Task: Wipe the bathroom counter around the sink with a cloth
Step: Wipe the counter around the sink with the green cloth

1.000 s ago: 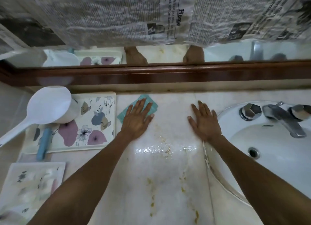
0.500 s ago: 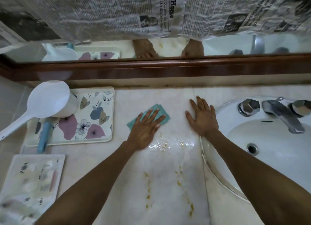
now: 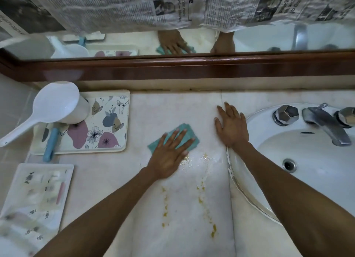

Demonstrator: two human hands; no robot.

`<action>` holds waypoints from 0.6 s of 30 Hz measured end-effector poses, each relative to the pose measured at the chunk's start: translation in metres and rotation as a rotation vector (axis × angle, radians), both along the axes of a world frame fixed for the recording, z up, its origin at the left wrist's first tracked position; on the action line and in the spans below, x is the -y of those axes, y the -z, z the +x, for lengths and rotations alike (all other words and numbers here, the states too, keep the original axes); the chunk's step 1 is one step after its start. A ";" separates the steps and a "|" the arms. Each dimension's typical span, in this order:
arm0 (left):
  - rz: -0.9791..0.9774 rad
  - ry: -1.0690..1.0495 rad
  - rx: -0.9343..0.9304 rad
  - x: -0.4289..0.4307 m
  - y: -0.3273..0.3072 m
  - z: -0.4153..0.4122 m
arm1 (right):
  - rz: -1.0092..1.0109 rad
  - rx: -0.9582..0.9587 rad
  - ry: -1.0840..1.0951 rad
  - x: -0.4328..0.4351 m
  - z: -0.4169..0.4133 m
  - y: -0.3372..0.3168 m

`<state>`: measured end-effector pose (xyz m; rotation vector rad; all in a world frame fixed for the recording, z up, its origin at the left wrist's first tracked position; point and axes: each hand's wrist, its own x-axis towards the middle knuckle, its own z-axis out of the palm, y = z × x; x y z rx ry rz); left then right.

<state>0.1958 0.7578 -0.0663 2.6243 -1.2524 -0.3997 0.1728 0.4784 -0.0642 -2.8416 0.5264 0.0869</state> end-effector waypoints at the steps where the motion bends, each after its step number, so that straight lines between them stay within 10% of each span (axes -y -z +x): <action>1: 0.000 0.041 0.002 -0.016 -0.002 0.001 | 0.002 -0.003 0.000 0.000 0.000 0.000; 11: 0.027 -0.432 -0.021 0.070 0.000 0.087 | -0.010 0.009 -0.062 0.003 -0.014 -0.001; 18: 0.003 -0.012 -0.010 0.011 0.000 -0.028 | -0.041 0.054 0.006 0.002 -0.016 0.000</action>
